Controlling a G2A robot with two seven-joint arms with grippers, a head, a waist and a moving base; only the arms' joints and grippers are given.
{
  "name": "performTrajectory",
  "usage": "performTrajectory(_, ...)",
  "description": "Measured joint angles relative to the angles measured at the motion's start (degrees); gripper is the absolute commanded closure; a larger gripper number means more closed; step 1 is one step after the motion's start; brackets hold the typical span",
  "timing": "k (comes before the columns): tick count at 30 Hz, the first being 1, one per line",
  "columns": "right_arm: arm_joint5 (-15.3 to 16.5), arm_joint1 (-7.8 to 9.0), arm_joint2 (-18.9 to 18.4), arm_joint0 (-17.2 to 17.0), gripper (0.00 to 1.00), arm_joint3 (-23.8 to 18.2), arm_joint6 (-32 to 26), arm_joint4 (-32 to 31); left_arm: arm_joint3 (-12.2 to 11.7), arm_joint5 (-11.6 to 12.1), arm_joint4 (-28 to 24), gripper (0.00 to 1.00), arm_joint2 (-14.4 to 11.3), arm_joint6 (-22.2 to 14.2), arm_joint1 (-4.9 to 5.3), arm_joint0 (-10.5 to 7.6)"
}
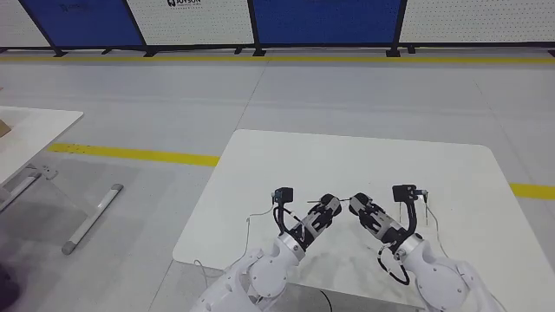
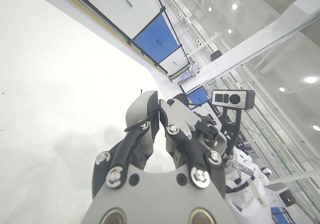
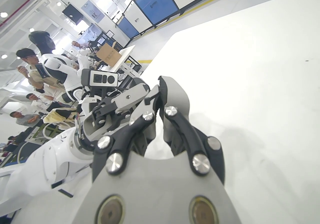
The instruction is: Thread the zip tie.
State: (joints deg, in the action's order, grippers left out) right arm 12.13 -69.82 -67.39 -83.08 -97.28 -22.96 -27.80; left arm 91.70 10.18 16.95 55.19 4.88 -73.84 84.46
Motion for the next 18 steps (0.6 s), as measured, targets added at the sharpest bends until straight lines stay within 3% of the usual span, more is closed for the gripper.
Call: performTrajectory(18, 0.43, 0.22, 0.50, -0.11, 1.00, -0.52, -1.24, -0.76, 0.71, 0.78, 1.55, 1.00, 0.03, -0.46, 0.13, 0.67)
